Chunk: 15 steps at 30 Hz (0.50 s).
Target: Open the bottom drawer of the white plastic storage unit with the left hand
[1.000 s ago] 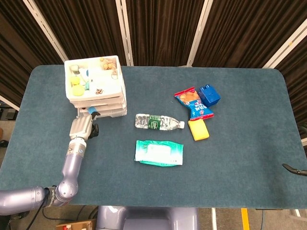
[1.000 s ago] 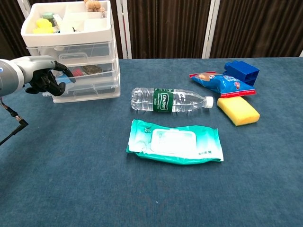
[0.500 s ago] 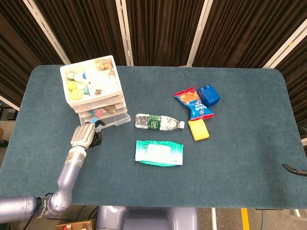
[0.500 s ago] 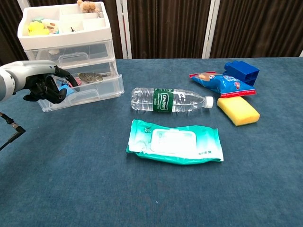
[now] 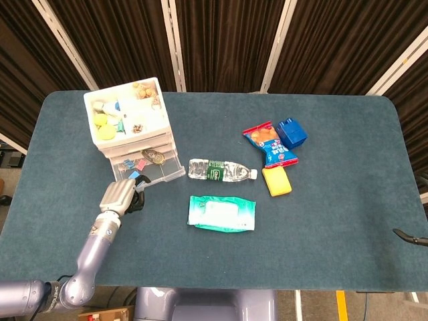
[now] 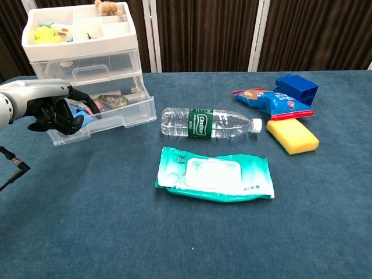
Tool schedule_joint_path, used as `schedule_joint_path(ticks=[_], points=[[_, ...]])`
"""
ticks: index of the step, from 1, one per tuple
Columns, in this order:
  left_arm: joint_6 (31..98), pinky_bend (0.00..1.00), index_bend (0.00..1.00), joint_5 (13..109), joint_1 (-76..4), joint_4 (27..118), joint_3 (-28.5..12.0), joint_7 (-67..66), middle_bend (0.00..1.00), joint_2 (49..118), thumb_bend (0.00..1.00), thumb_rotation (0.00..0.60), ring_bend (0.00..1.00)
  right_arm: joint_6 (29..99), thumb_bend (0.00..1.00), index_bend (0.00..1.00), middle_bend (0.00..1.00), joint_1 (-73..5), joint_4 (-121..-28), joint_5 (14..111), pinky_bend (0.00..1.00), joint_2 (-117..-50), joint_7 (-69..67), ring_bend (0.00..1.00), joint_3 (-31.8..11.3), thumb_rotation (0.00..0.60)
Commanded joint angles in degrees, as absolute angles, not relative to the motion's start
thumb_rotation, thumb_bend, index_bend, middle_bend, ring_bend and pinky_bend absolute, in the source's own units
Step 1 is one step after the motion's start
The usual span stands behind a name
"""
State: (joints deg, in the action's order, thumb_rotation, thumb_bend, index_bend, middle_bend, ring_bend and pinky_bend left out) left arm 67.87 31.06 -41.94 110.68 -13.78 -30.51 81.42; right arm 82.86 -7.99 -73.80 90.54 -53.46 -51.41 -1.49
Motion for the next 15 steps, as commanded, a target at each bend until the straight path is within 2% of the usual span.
schedule_joint_path(ticks=[1, 3, 6, 7, 9, 10, 13, 15], points=[[68.14, 0.91, 0.26, 31.71, -41.63, 111.34, -13.58, -29.95, 0.98, 80.88, 0.68, 0.600, 0.95, 82.90, 0.12, 0.00, 0.00, -7.99, -73.79, 90.54, 0.00, -53.48, -51.40, 0.00, -1.50, 0.600], [68.36, 0.91, 0.19, 32.22, -41.46, 111.65, -13.25, -29.87, 0.98, 80.37, 0.64, 0.600, 0.94, 82.89, 0.12, 0.00, 0.00, -7.98, -73.78, 90.55, 0.00, -53.48, -51.38, 0.00, -1.49, 0.600], [68.86, 0.89, 0.05, 33.23, -41.25, 111.88, -12.50, -30.28, 0.93, 79.49, 0.42, 0.600, 0.90, 82.84, 0.12, 0.00, 0.00, -8.00, -73.79, 90.58, 0.00, -53.47, -51.30, 0.00, -1.46, 0.600], [69.34, 0.86, 0.02, 34.02, -41.16, 111.73, -12.00, -30.77, 0.88, 79.19, 0.29, 0.600, 0.85, 82.83, 0.12, 0.00, 0.00, -8.00, -73.79, 90.59, 0.00, -53.48, -51.26, 0.00, -1.45, 0.600], [70.21, 0.79, 0.00, 35.70, -40.89, 111.51, -10.80, -31.80, 0.78, 78.69, 0.16, 0.600, 0.76, 82.88, 0.12, 0.00, 0.00, -7.99, -73.79, 90.58, 0.00, -53.51, -51.21, 0.00, -1.47, 0.600], [70.63, 0.74, 0.00, 36.38, -40.75, 111.48, -9.97, -32.65, 0.68, 78.29, 0.09, 0.600, 0.69, 82.91, 0.12, 0.00, 0.00, -7.98, -73.77, 90.59, 0.00, -53.52, -51.21, 0.00, -1.47, 0.600], [71.98, 0.67, 0.00, 38.38, -39.99, 112.28, -7.95, -34.29, 0.49, 76.96, 0.05, 0.600, 0.53, 82.89, 0.12, 0.00, 0.00, -7.96, -73.55, 90.44, 0.00, -53.60, -51.23, 0.00, -1.53, 0.600], [74.11, 0.62, 0.00, 42.26, -38.29, 113.48, -5.94, -34.14, 0.41, 75.65, 0.05, 0.600, 0.45, 82.91, 0.12, 0.00, 0.00, -7.94, -73.34, 90.34, 0.00, -53.65, -51.28, 0.00, -1.59, 0.600]])
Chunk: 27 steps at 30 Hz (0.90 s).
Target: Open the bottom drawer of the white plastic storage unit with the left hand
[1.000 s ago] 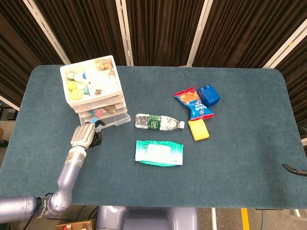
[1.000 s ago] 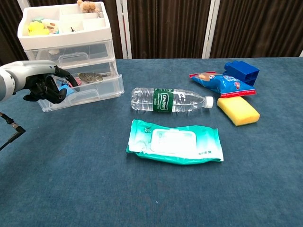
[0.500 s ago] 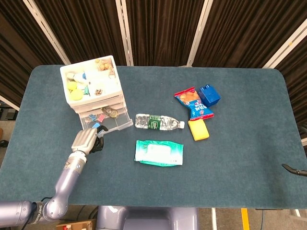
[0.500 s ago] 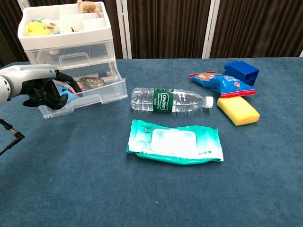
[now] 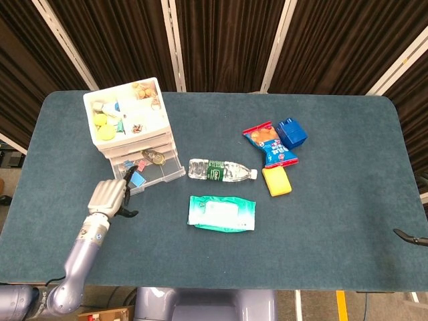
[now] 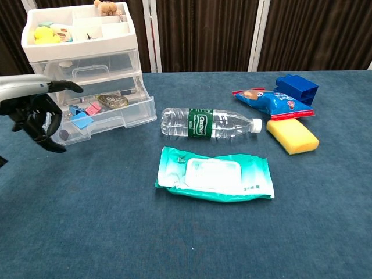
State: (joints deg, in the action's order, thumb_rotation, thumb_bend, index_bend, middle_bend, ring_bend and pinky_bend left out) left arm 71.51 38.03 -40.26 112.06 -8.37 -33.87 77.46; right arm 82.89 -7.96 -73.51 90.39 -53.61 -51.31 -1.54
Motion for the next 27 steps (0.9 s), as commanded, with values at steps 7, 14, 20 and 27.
schedule_joint_path(ticks=[7, 14, 20, 27], points=[[84.50, 0.28, 0.00, 64.26, -27.87, 112.71, 4.43, -27.56, 0.16, 70.74, 0.07, 0.600, 0.13, 83.19, 0.12, 0.00, 0.00, -7.82, -72.81, 90.02, 0.00, -53.94, -50.32, 0.00, -1.84, 0.600], [94.49, 0.12, 0.00, 76.91, -17.70, 103.33, 10.73, -20.09, 0.01, 67.54, 0.07, 0.600, 0.00, 83.86, 0.12, 0.00, 0.00, -7.68, -72.78, 90.00, 0.00, -54.42, -47.46, 0.00, -2.11, 0.600], [98.10, 0.08, 0.00, 80.54, -12.14, 97.38, 11.69, -14.53, 0.00, 66.30, 0.07, 0.600, 0.00, 83.80, 0.12, 0.00, 0.00, -7.86, -72.88, 90.33, 0.00, -54.78, -45.90, 0.00, -2.06, 0.600], [98.21, 0.08, 0.00, 82.93, -10.89, 95.56, 9.41, -11.44, 0.00, 65.94, 0.07, 0.600, 0.00, 83.62, 0.12, 0.00, 0.00, -7.73, -73.25, 89.93, 0.00, -54.85, -45.00, 0.00, -2.10, 0.600]])
